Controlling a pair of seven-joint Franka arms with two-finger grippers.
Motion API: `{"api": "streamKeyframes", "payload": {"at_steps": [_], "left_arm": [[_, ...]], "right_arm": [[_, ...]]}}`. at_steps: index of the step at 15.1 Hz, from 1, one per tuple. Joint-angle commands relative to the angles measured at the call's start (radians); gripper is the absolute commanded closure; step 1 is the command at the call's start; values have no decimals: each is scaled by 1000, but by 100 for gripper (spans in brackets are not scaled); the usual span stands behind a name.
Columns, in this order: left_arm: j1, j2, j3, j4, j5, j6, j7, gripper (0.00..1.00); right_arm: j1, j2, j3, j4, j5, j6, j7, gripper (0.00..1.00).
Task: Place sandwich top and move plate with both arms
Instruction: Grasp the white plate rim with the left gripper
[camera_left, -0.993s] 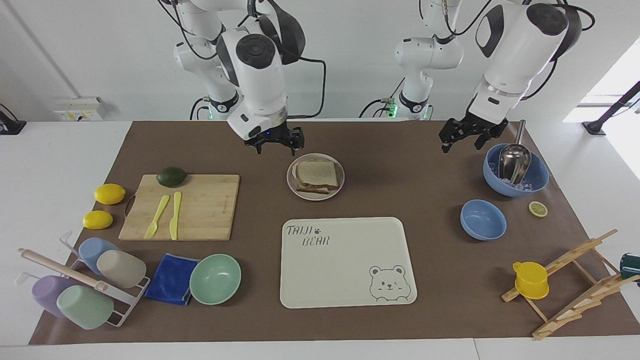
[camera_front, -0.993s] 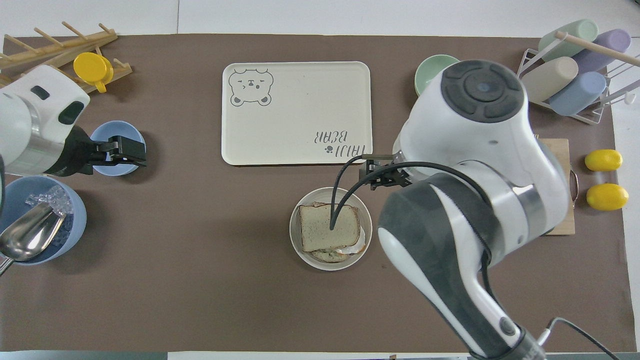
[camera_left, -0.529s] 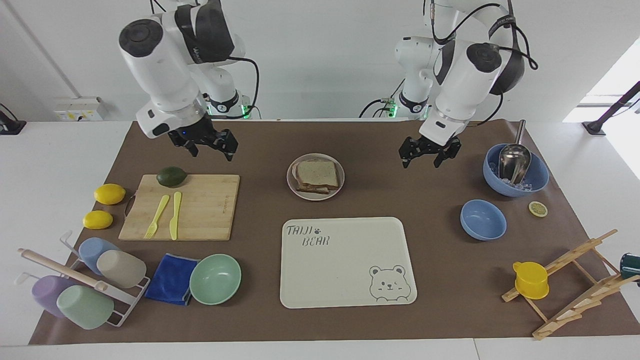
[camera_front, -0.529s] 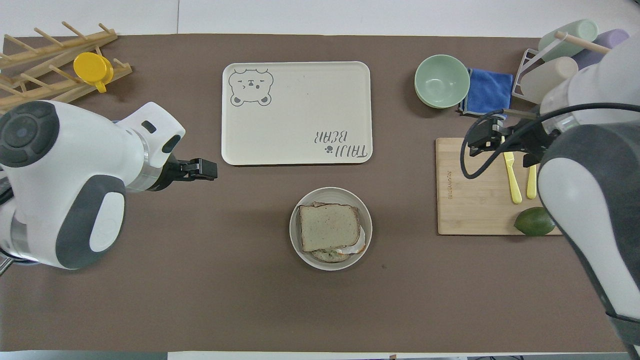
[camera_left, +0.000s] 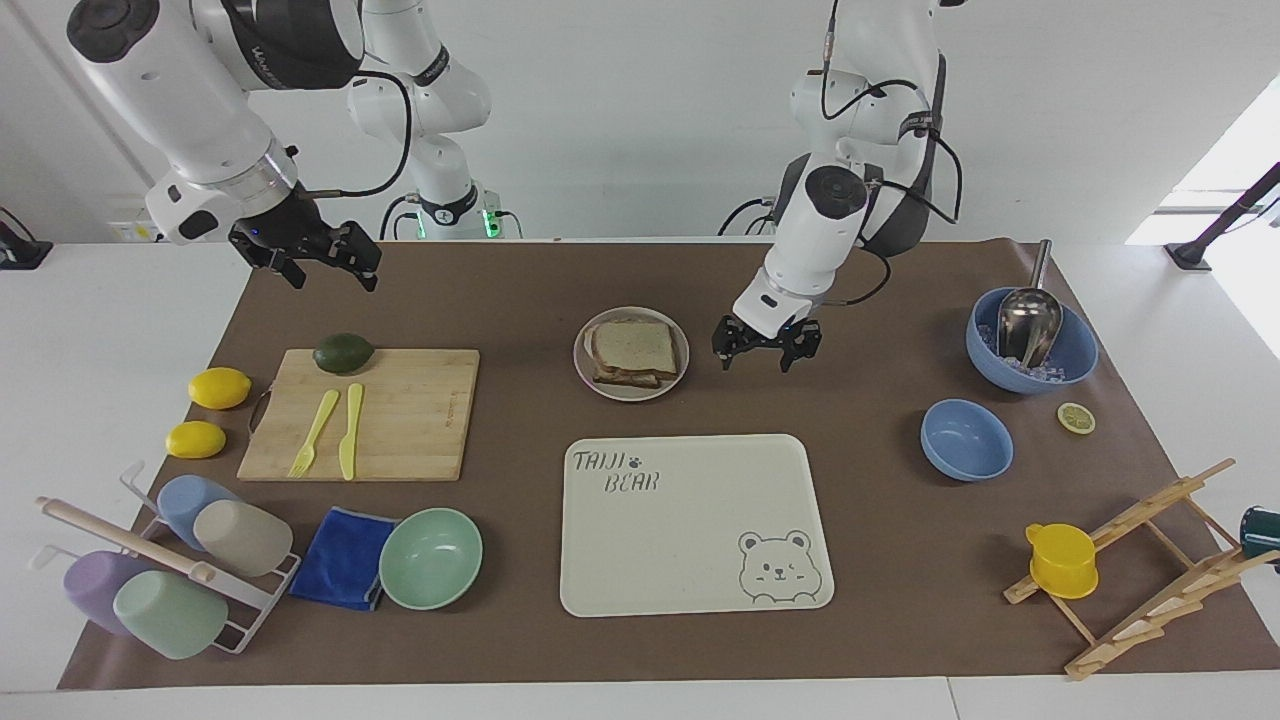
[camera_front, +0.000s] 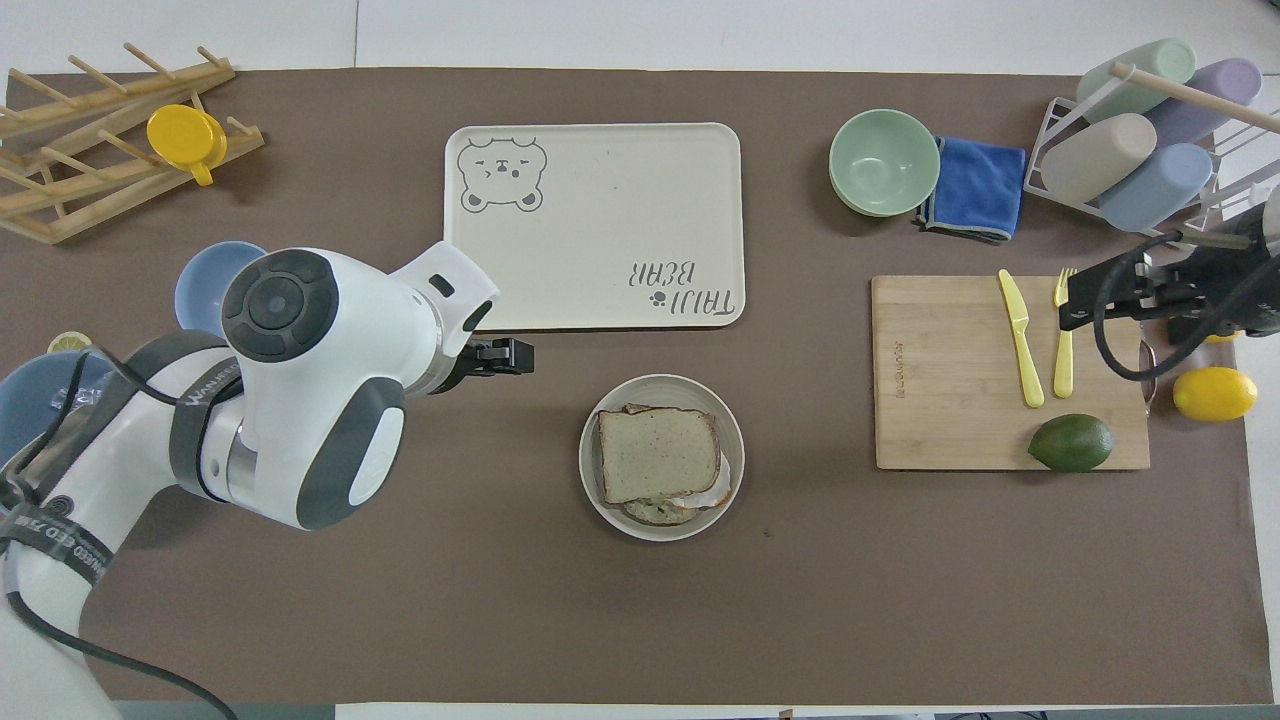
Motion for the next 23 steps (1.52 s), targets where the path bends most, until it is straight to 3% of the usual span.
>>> {"api": "streamKeyframes", "payload": {"at_steps": [1,5,10,19,23], "left_arm": [[-51,21,14,-44,-27,68,-8,1],[-91,54,14,-57,-43,79,-6,9],[-108,42,14,-106,-70,91,-8,19],[-148,38,14,-117,-112,92,-35,19],[-148,38,14,-125,-113,95,-35,42]], "right_arm": [[-40,2,12,13,5,-19,-24,0],[-81,15,11,52,-26,-26,-105,0],[-83,37,22,81,-29,-8,-121,0],[-77,43,23,109,-21,-8,-123,0],[-77,42,22,109,-21,-12,-123,0]]}}
